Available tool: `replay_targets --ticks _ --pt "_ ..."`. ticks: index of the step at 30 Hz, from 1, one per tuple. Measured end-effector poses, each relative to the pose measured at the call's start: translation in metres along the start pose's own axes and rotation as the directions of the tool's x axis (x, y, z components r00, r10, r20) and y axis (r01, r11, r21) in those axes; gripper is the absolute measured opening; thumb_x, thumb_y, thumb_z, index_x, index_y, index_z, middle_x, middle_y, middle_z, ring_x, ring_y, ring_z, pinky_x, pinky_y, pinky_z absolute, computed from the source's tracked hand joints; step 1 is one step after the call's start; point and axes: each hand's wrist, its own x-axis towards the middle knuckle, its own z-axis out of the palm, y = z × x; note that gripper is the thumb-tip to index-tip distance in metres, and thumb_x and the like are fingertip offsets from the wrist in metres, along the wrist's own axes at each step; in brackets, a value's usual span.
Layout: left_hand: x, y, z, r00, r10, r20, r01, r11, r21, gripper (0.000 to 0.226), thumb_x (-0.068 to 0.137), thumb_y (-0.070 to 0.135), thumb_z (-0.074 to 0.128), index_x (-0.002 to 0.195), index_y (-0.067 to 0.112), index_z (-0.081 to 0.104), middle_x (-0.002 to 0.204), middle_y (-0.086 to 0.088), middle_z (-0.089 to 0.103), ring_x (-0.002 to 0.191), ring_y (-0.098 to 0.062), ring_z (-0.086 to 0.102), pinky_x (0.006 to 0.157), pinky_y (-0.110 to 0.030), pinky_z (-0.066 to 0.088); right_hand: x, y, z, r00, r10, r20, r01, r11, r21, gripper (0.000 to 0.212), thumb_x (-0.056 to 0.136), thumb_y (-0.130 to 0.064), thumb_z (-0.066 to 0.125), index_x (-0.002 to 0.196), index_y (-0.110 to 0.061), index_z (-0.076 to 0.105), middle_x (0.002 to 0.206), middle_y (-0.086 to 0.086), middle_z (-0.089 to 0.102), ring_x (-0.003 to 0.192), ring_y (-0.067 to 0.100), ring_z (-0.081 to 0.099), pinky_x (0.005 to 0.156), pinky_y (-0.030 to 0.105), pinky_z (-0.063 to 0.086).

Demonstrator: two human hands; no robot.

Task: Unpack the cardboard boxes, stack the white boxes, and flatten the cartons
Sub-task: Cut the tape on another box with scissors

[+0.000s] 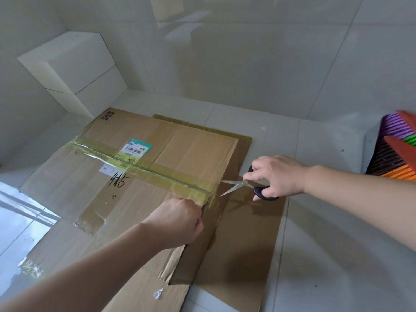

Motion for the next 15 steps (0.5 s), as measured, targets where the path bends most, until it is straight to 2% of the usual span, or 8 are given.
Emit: replay_targets --ticks 3,5,10,15 --pt "0.001 0.002 0.001 1.000 0.009 0.014 -0.009 1.000 0.007 0.029 0.089 0.021 0.039 0.066 0.009 0.053 0.070 -0.006 0.058 0.062 -0.021 0.055 0.058 -0.027 0.045 0.011 0.001 -0.007 0.997 -0.031 0.067 0.028 0.999 0.044 0.048 0.077 -0.050 0.069 0.122 -0.035 0.060 0.091 -0.012 0.042 0.088 0.004 0.036 0.067 0.021 0.029" --pt "0.002 0.002 0.002 1.000 0.007 0.022 -0.007 1.000 0.004 0.029 0.089 0.021 0.039 0.066 0.009 0.054 0.070 -0.006 0.058 0.062 -0.021 0.055 0.058 -0.028 0.046 0.020 -0.002 -0.010 0.992 -0.060 0.112 0.060 0.998 0.012 0.049 0.078 -0.049 0.068 0.124 -0.035 0.059 0.092 -0.012 0.042 0.087 0.002 0.032 0.068 0.021 0.028" --pt "0.000 0.001 0.007 0.999 0.013 0.031 -0.013 1.000 0.014 0.030 0.089 0.023 0.038 0.068 0.010 0.055 0.071 -0.003 0.057 0.062 -0.019 0.055 0.060 -0.029 0.048 0.032 -0.006 -0.014 0.975 -0.097 0.198 0.127 0.981 -0.147 0.042 0.086 -0.043 0.060 0.127 -0.034 0.056 0.082 -0.009 0.043 0.072 0.011 0.038 0.059 0.024 0.023" --pt "-0.004 0.000 0.010 0.999 0.039 0.024 -0.039 0.999 0.015 0.029 0.089 0.024 0.037 0.070 0.011 0.056 0.072 -0.002 0.057 0.062 -0.019 0.054 0.061 -0.027 0.047 0.034 -0.007 -0.012 0.963 -0.158 0.220 0.220 0.931 -0.291 0.031 0.089 -0.026 0.049 0.119 -0.028 0.058 0.081 -0.004 0.052 0.073 0.016 0.046 0.058 0.027 0.023"
